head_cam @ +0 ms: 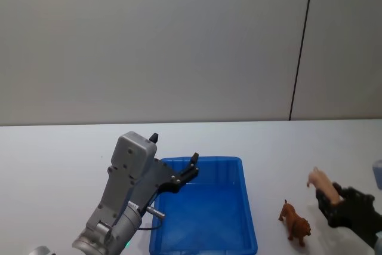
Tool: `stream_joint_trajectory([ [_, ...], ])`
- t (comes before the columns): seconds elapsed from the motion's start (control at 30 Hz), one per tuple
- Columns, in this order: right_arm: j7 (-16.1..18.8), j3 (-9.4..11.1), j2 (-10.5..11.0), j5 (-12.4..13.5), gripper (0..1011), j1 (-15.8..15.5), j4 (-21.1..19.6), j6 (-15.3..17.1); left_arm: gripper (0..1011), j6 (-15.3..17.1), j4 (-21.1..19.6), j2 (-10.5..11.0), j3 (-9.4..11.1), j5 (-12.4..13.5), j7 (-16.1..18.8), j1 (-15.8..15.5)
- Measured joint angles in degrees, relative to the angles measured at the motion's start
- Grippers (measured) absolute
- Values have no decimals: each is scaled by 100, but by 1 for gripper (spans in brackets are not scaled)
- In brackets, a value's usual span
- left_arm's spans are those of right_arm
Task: Pick up the two dolls from the table and place them into the box.
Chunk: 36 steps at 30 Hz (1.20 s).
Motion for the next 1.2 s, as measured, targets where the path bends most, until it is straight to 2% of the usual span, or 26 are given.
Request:
stream_joint_trajectory([
  [0.27, 307, -56, -93, -127, 367, 230, -147, -129, 1001, 0, 0, 0, 0, 0, 0, 0],
  [0.57, 823, -214, -313, -256, 367, 580, -192, -111, 1001, 0, 0, 0, 0, 0, 0, 0],
  [0.8, 1211, -412, -569, -361, 367, 865, -77, 18, 1001, 0, 0, 0, 0, 0, 0, 0],
  [0.9, 1410, -550, -742, -420, 367, 1020, 39, 101, 1001, 0, 0, 0, 0, 0, 0, 0],
  [0.97, 1485, -604, -808, -444, 407, 1076, 94, 131, 1001, 0, 0, 0, 0, 0, 0, 0],
  [1.0, 1519, -643, -855, -456, 459, 1112, 133, 147, 1001, 0, 0, 0, 0, 0, 0, 0],
  [1.03, 1591, -707, -928, -481, 459, 1166, 199, 178, 1001, 0, 0, 0, 0, 0, 0, 0],
  [1.1, 1636, -760, -994, -501, 566, 1216, 265, 200, 1001, 0, 0, 0, 0, 0, 0, 0],
  [1.2, 1720, -861, -1115, -536, 626, 1305, 396, 229, 1001, 0, 0, 0, 0, 0, 0, 0],
])
